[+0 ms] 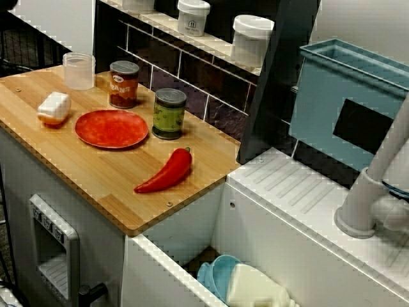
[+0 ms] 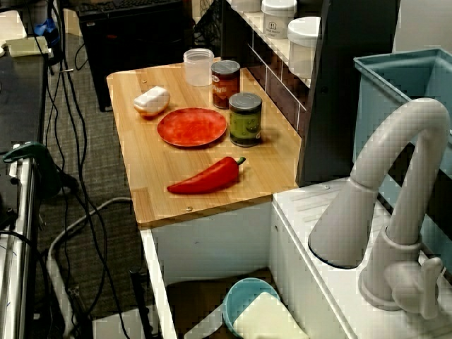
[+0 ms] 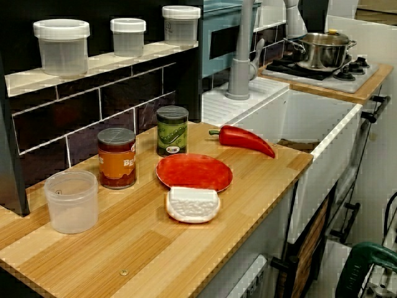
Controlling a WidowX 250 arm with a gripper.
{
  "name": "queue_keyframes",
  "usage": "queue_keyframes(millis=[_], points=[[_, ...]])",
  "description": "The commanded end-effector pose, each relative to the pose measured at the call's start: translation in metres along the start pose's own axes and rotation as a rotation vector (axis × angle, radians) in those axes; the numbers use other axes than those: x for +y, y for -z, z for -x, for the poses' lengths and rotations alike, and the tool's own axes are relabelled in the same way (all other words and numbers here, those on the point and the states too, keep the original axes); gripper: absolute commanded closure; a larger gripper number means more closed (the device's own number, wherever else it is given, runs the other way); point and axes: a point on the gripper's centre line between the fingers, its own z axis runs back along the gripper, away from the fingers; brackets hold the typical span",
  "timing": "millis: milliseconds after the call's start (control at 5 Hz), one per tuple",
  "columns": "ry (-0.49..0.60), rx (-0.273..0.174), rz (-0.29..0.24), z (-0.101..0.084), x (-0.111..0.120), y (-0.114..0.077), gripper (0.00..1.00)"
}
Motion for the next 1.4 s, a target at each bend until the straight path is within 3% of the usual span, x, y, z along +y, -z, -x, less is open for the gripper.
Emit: queue_keyframes(millis=[0,200,600,800,1000,1200], points=[[0.0,0.0,0.0,0.0,0.0,0.0,0.0],[-0.019,0.017,0.005,-0.012,0.023,0.009,0.0],[-0.019,0.017,0.005,-0.012,0.023,0.009,0.0],[-0.056,0.015,-0.01,-0.024,0.035,0.021,0.0],[-0.099,-0.014,-0.036,-0.044,0.047,0.029,0.0],[-0.175,-0.009,-0.08,-0.072,0.065,0.048,0.0]])
